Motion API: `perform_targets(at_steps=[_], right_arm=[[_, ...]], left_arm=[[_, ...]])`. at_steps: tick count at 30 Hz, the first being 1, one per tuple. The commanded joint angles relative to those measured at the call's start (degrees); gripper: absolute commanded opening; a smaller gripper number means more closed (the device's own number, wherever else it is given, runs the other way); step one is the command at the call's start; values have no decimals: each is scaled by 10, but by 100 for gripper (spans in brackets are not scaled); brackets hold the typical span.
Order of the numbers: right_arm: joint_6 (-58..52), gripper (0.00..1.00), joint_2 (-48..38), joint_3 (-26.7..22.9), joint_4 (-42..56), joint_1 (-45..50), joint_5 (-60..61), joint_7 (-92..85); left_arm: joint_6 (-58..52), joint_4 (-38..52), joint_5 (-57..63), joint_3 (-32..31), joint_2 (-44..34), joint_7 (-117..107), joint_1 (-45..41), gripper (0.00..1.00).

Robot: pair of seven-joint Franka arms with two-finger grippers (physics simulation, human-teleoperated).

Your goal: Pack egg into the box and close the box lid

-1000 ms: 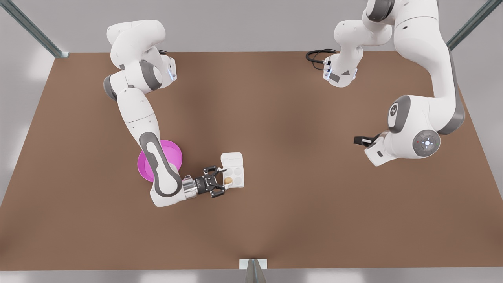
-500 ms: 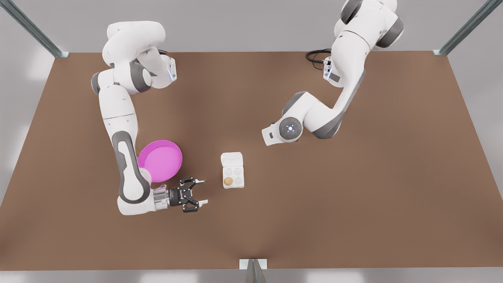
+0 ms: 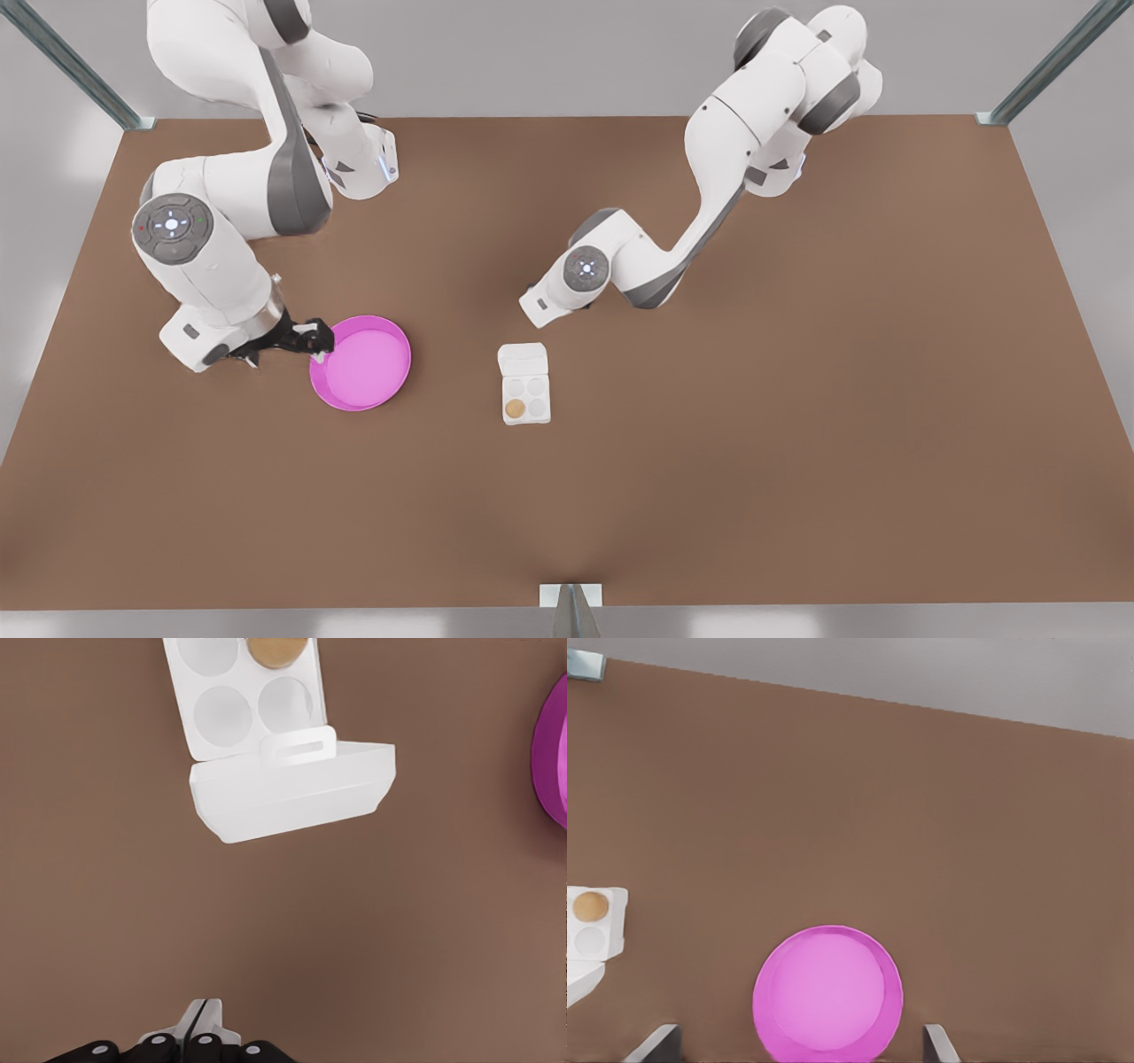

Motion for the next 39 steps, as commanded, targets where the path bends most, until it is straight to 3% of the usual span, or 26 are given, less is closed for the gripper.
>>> perform_targets(at_steps=[1, 3, 5, 9, 11, 13, 22, 27, 33, 34, 35, 36, 38, 39], right_arm=[[-1, 100, -47, -9, -58, 0, -21, -230], [5, 100, -62, -9, -76, -1, -21, -222], [9, 100, -74, -18, -96, -1, -21, -194], [4, 100, -55, -23, -92, -7, 12, -202], [-28, 100, -26, -18, -64, 0, 29, -208], [-61, 100, -11, -23, -6, -61, 120, -233], [-86, 100, -4, -25, 24, -62, 94, -233], [-86, 100, 13, -25, 24, -65, 91, -233], [-85, 100, 28, -26, 34, -65, 92, -234], [-85, 100, 29, -26, 38, -65, 92, -232], [-85, 100, 29, -26, 38, -65, 91, -234], [-85, 100, 30, -26, 38, -65, 90, -234], [-83, 100, 38, -24, 31, -63, 79, -230], [-79, 100, 37, -25, 34, -63, 34, -229]], left_arm=[[87, 1, 5, 1, 9, -210, -6, 21], [101, 3, 5, 7, 17, -215, -19, 21], [112, 14, 6, 53, 30, -220, -66, 21], [109, 85, 6, 57, 76, -221, -74, 21], [105, 103, 6, 57, 84, -226, -74, 21], [106, 116, 7, 68, 89, -226, -75, 21], [125, 134, 20, 77, 98, -227, -72, 21], [140, 205, 20, 91, 151, -226, -74, 21], [139, 222, 17, 99, 152, -228, -78, 21], [124, 221, 17, 99, 148, -222, -72, 21], [-21, 221, 16, 96, 119, -196, -46, 21], [-257, 221, 15, 91, 46, -133, 9, 23], [-429, 221, 42, 91, -43, -51, 123, 42], [-462, 221, 58, 92, -70, 0, 181, 69]])
